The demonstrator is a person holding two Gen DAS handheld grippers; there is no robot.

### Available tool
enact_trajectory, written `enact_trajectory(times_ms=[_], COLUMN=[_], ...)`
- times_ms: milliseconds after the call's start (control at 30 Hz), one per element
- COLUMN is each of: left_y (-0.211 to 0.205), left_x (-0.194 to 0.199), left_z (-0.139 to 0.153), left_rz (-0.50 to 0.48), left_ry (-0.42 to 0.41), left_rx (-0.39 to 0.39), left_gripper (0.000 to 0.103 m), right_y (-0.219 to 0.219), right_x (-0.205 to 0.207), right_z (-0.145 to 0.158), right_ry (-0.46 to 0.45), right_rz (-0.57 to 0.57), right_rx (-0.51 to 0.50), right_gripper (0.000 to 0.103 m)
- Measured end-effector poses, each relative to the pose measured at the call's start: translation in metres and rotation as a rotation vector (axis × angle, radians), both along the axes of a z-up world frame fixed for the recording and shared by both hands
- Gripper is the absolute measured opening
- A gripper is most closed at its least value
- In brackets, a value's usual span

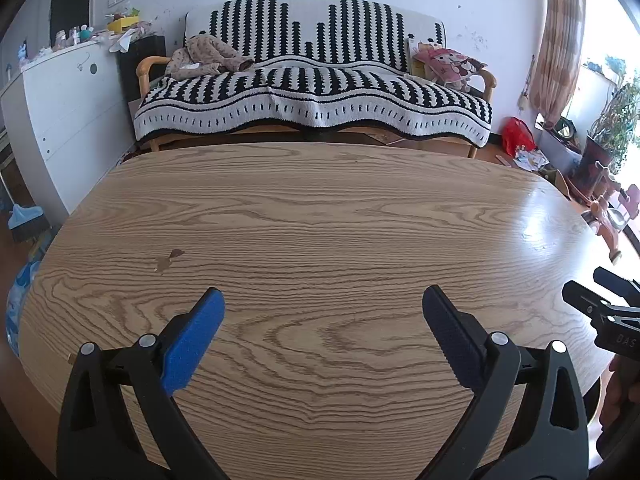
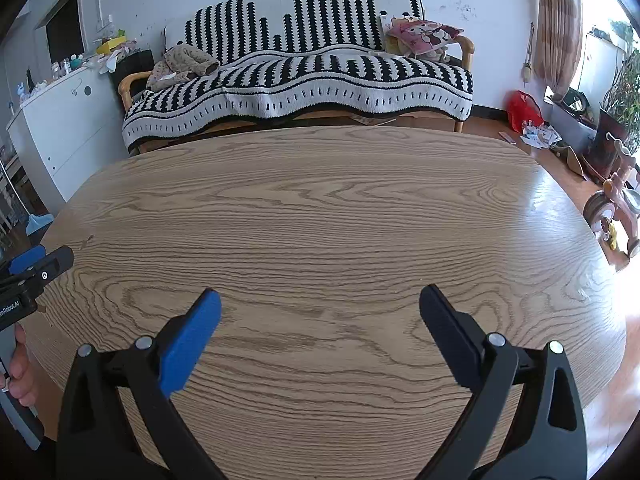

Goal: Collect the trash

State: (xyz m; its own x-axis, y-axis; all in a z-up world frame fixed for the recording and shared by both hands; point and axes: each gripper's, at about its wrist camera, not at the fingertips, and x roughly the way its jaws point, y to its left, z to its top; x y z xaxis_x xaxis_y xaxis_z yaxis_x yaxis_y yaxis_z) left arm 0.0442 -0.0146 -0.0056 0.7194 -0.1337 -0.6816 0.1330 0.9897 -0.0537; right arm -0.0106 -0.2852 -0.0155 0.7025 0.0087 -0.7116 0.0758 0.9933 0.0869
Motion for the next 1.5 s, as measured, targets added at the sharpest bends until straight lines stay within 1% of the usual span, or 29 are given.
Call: enact_trajectory(times_ms=[1500], left_y=[0.0017], left_x=[0.0008], left_z=[-0.0038], left_rz=[0.006], left_ry=[0.025], left_rx=[0.004], left_gripper=[0.096], right_y=[0.0007], right_x=[-0.0017], right_z=[-0.0001], right_ry=[-0.005], right_rz=[0.001], right_rx=[-0.012], right_gripper=[0.096])
